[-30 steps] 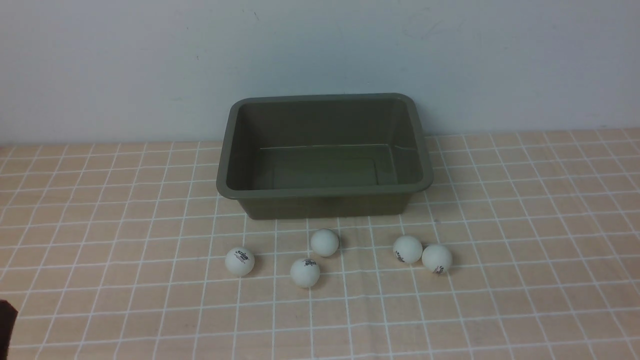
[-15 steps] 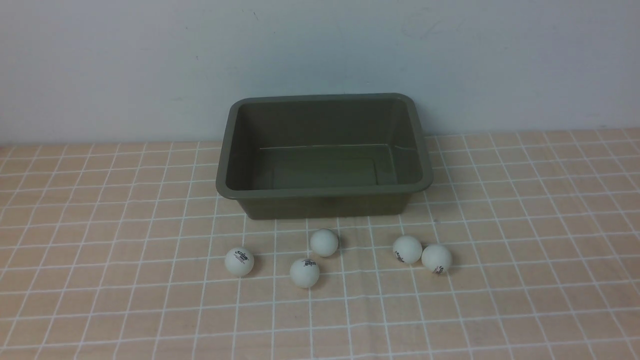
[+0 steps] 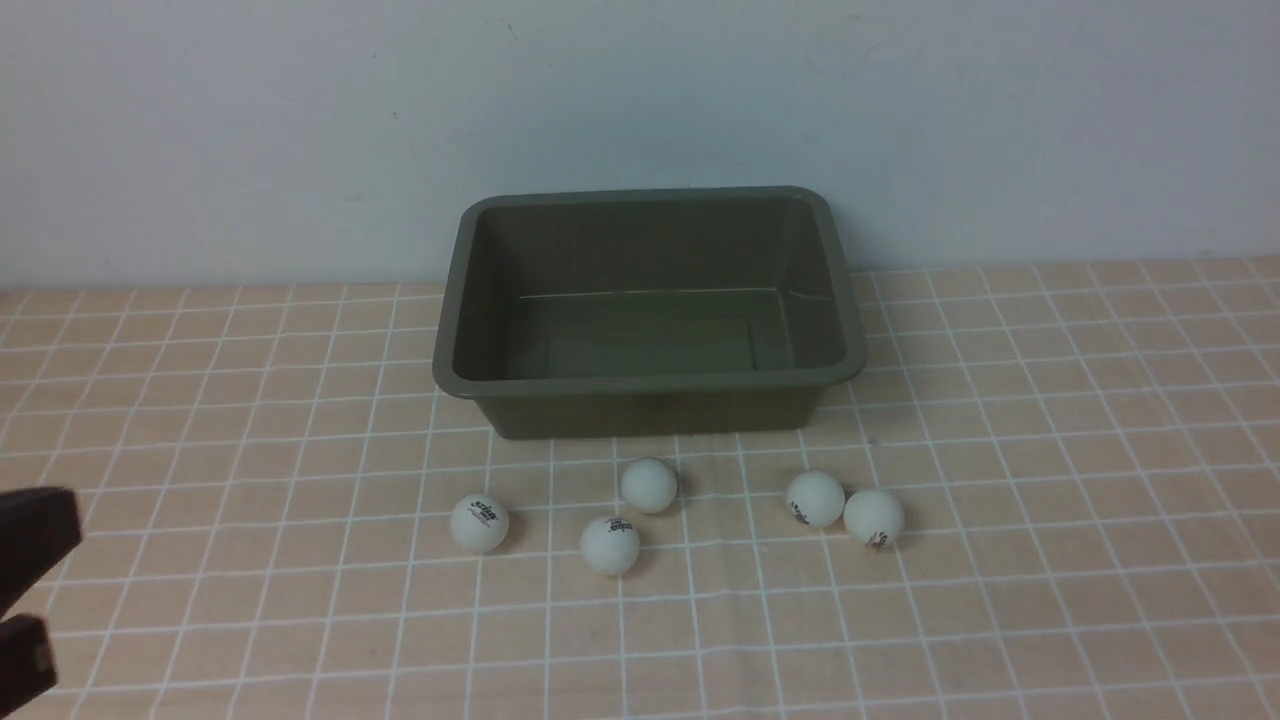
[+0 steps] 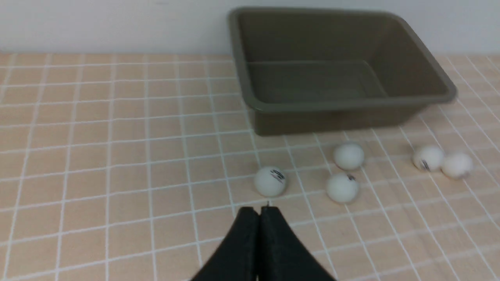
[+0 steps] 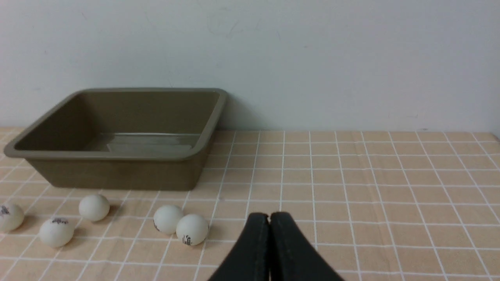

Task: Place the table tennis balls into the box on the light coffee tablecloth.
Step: 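Reach for and grasp a ping pong ball on the table beside the basket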

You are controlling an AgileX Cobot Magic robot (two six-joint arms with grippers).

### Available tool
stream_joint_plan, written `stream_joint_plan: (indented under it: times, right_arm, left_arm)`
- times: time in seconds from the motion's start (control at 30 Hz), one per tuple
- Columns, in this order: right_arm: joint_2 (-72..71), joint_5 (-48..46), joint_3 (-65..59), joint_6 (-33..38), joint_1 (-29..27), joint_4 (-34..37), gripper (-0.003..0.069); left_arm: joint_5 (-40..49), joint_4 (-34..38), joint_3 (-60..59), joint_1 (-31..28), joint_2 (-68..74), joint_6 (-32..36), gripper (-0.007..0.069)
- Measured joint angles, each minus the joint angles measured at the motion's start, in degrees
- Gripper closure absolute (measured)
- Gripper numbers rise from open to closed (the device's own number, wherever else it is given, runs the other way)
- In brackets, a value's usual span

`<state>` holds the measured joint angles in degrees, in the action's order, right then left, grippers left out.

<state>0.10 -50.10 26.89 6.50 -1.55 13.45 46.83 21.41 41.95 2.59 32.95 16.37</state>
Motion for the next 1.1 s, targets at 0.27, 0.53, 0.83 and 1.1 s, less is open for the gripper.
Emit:
stream_joint_plan:
  times: [0.27, 0.53, 0.83, 1.1]
  right_arm:
    - [0.0, -4.1, 0.0, 1.1, 0.0, 0.0, 0.0673]
    - [0.0, -5.0, 0.0, 1.2, 0.0, 0.7, 0.0673]
    - [0.0, -5.0, 0.0, 1.2, 0.0, 1.5, 0.0673]
    - [0.0, -5.1, 0.0, 1.3, 0.0, 1.5, 0.0673]
  left_arm:
    - [5.3, 3.2, 7.3, 0.0, 17.4, 18.6, 0.0463]
    - [-6.2, 6.3, 7.7, 0.0, 35.2, 19.5, 0.0177]
    - [-1.8, 12.7, 15.1, 0.6, 52.8, 21.6, 0.0277]
    - [-0.9, 13.0, 22.2, 5.1, 61.9, 24.0, 0.0307]
